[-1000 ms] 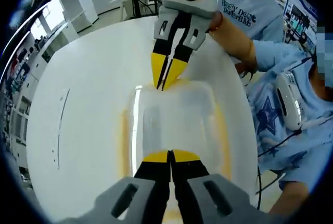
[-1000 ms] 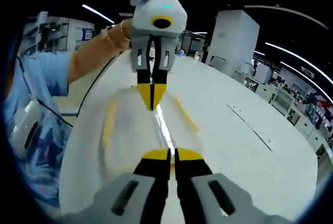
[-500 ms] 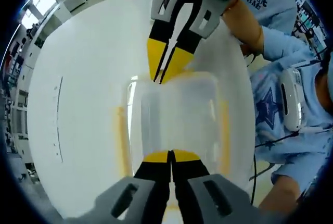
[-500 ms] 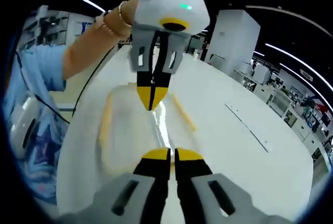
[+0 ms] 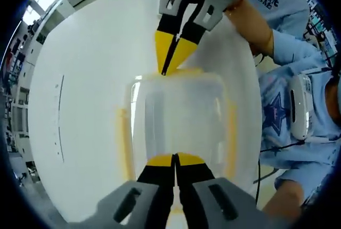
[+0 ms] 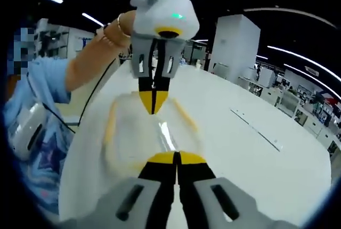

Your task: Snap each plastic latch of the storage box into its locked position after aligning the lid with the box until every specified latch is closed and the lid sits flush.

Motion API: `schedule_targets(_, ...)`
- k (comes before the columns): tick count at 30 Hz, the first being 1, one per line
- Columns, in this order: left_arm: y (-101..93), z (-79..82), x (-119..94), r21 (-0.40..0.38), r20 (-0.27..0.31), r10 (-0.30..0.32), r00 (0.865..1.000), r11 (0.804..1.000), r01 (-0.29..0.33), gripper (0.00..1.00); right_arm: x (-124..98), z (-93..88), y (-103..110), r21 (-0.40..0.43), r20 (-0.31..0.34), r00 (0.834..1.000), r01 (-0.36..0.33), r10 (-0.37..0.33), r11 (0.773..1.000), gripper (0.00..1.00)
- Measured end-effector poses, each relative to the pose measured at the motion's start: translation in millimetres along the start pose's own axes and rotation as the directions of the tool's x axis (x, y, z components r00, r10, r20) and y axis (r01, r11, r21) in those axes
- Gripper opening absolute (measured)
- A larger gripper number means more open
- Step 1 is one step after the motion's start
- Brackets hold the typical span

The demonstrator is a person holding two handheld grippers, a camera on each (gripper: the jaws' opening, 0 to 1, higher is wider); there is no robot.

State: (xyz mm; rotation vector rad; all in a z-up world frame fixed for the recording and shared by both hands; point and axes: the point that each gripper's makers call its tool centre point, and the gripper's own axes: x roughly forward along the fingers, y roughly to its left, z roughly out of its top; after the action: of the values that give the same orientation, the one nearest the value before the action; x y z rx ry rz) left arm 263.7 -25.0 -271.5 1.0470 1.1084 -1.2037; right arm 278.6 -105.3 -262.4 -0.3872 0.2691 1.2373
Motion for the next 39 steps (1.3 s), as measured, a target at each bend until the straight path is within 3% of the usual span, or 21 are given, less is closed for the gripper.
schedule_targets(3,-1.0,0.3,1,0.026,-0.009,0.006,1.0,1.0,-0.005,0.0,-5,-2.0,1,0.008,0.066,0.997,-0.031,0.031,0.999,0.0)
schedule_targets(7,1.4,0.5,1,0.018,-0.009,-0.002,1.0,1.0,0.002,0.0,-6,-14.0,1,-0.017,0.069,0.996,-0.053,0.054,0.998,0.0)
schedule_targets(10,2.9,0.3,2,-0.022,-0.003,-0.019,1.0,1.0,0.019,0.0,-6,-12.7,1,-0.049,0.108,0.991,-0.073,0.078,0.996,0.0)
schedule_targets(17,2.7,-0.3,3,-0.02,0.008,-0.029,1.0,0.999,0.029,0.0,-7,-17.5,2,-0.083,0.147,0.981,-0.115,0.126,0.99,0.0)
schedule_targets(26,3.2,-1.4,3,-0.02,0.065,-0.063,0.996,0.998,0.064,0.0,-5,-16.0,1,0.01,0.243,0.955,-0.181,0.173,0.983,0.0)
schedule_targets(36,2.4,-0.9,4,-0.022,0.024,-0.046,0.999,0.999,0.047,0.0,-4,-15.5,5,0.012,0.27,0.945,-0.196,0.186,0.98,0.0)
schedule_targets(39,2.1,-0.4,4,-0.023,0.008,-0.044,0.999,0.999,0.044,0.0,-4,-15.8,6,0.03,0.299,0.931,-0.226,0.207,0.974,0.0)
